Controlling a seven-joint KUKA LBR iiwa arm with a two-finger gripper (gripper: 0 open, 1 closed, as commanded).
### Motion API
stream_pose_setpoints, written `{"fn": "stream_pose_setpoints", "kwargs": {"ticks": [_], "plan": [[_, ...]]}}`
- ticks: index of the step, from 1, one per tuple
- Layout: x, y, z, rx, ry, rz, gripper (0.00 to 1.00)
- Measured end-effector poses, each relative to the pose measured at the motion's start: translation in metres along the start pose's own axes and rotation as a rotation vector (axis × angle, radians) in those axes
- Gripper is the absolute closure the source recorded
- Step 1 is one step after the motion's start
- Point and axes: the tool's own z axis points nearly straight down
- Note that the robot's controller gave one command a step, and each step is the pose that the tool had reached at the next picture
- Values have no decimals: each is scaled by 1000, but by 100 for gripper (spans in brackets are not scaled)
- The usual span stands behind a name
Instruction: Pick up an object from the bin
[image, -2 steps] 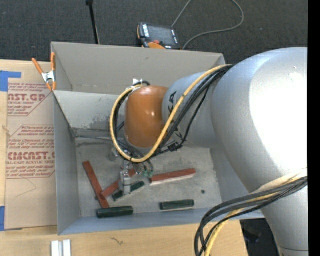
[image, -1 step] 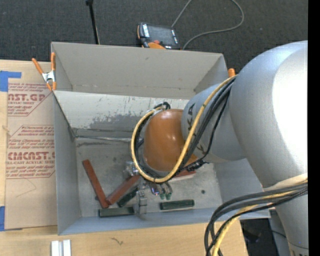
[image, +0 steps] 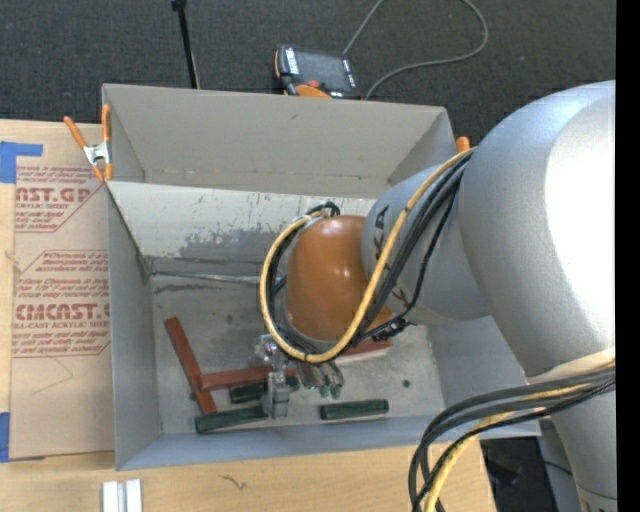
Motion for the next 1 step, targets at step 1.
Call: {"fn": "stream_pose_setpoints", "kwargs": {"ticks": [1], "plan": [[8, 1, -170, 1, -17, -44, 100]]}}
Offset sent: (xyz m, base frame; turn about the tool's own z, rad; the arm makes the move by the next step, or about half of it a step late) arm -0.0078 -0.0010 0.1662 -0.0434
